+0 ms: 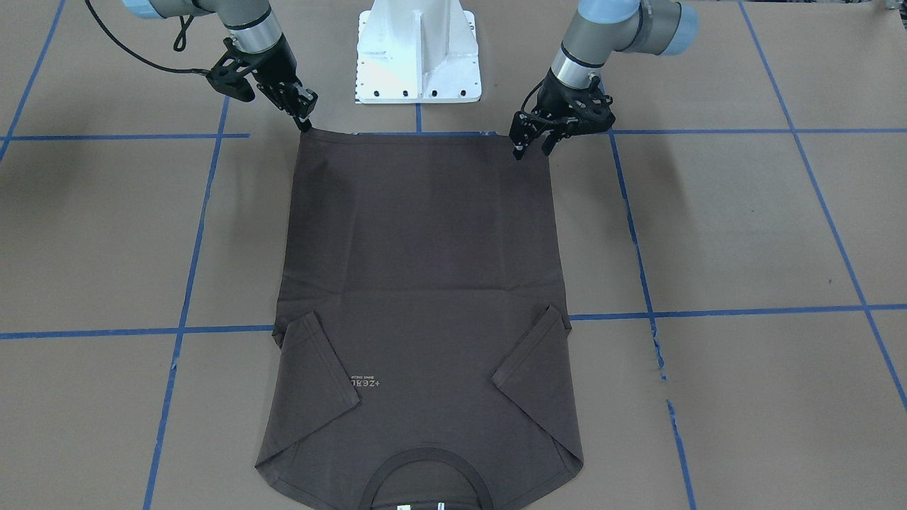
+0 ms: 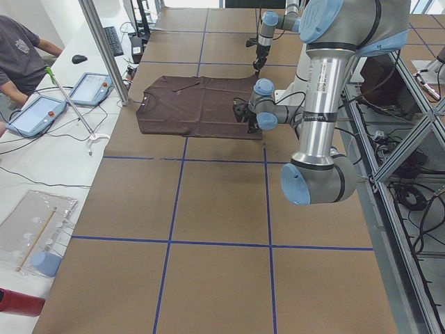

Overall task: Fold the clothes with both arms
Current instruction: 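Grasp the hem corners with both grippers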

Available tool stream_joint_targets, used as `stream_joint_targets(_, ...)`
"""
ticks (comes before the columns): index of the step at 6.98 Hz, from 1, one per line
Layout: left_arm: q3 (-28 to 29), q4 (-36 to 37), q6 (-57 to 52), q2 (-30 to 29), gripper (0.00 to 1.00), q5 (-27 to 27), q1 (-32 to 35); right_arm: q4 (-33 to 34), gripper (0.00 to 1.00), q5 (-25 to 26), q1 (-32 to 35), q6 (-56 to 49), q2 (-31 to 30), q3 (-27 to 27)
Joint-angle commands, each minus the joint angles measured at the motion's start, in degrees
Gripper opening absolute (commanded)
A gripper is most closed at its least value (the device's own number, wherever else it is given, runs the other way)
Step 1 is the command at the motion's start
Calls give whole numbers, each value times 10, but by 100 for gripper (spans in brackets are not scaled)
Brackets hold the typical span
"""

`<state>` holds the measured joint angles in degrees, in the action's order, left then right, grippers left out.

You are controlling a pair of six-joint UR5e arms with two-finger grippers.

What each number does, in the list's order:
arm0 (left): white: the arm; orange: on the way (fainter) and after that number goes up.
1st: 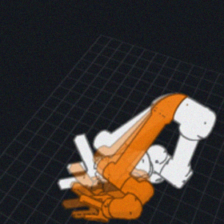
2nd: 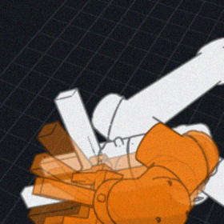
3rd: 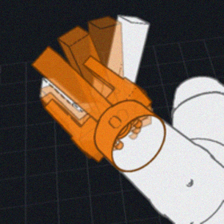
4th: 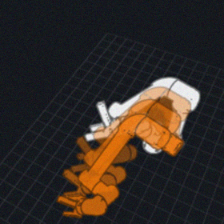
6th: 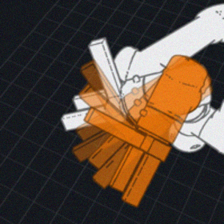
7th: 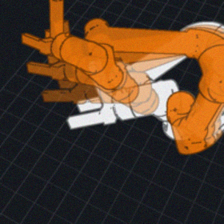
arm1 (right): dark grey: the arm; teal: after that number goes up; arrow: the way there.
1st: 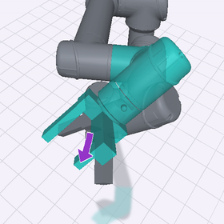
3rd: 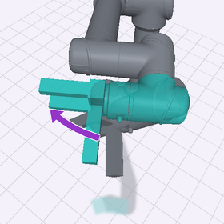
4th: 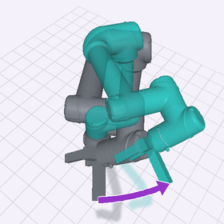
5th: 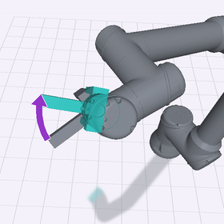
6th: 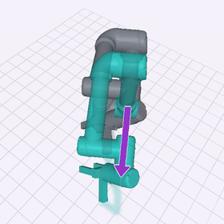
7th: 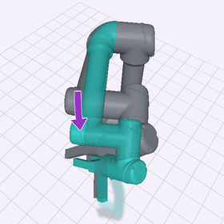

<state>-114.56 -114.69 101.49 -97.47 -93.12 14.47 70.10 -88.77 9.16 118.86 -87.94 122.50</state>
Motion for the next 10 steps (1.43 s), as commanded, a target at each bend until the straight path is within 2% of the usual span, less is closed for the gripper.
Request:
stream_joint_targets(1, -6, 51, 37, 5, 67, 29, -49, 12, 0, 0, -1, 1, 1, -1)
stream_joint_targets(3, -9, 72, 37, 7, 65, 29, -50, 14, 0, 0, -2, 1, 1, -1)
stream_joint_targets(4, -28, 93, 37, 8, 65, 29, -52, 14, 0, 0, -2, 1, 2, -1)
stream_joint_targets(5, -29, 99, 38, 8, 59, 29, -54, 14, 0, 0, -1, 0, 2, -1)
stream_joint_targets(6, -28, 99, 38, 8, 48, 29, -54, 14, 0, 0, -1, 0, 1, -1)
stream_joint_targets(10, -26, 99, 38, 7, 47, 29, -56, 14, 0, 0, -2, 1, 1, -2)
